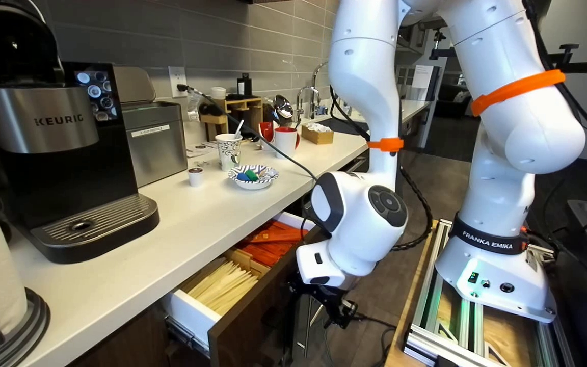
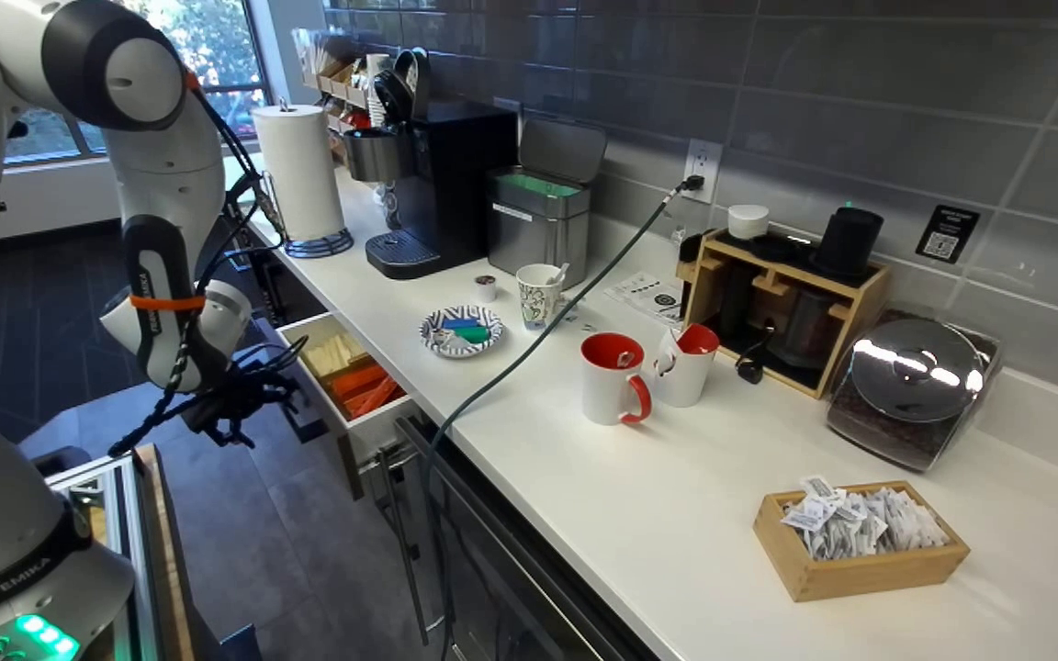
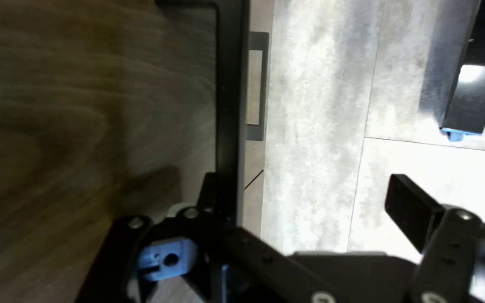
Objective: Open the top drawer
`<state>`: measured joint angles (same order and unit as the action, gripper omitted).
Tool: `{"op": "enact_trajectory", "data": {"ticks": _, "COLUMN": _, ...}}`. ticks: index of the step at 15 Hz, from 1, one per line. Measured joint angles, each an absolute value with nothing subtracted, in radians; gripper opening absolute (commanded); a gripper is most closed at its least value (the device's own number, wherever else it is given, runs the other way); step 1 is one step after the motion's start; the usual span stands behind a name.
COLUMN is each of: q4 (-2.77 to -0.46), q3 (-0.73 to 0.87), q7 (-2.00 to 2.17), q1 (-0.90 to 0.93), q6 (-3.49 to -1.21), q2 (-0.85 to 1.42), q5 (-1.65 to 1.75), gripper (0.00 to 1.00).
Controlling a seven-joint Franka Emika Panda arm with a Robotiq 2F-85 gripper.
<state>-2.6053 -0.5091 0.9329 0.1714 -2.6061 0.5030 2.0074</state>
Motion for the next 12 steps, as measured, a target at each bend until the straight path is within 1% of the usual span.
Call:
{"op": "enact_trajectory", "data": {"ticks": 2, "q4": -2.668, "q3": -0.544, "q7": 1.000, "q1": 0.170, "q6": -2.606, "q2": 0.456, "q5": 1.998, "gripper": 1.00}}
{"op": "enact_trajectory", "data": {"ticks": 5, "q4": -2.777, "q3": -0.621, "q7": 1.115, "q1": 0.162, "q6": -2.593, "q2": 0.326, "q5": 1.953, "gripper": 1.00}}
{"op": "enact_trajectory", "data": {"ticks": 9, "q4": -2.758, "q3": -0.645, "q7": 1.130, "q1": 0.235, "q6": -2.567, "q2": 0.248, "q5": 1.807, "gripper": 1.00}}
{"op": "enact_trajectory", "data": {"ticks": 12, "q4": -2.743, "q3": -0.646, "q7": 1.125, "q1": 0.276, "q6": -2.569, "q2": 0.196, "q5": 1.777, "gripper": 1.00}}
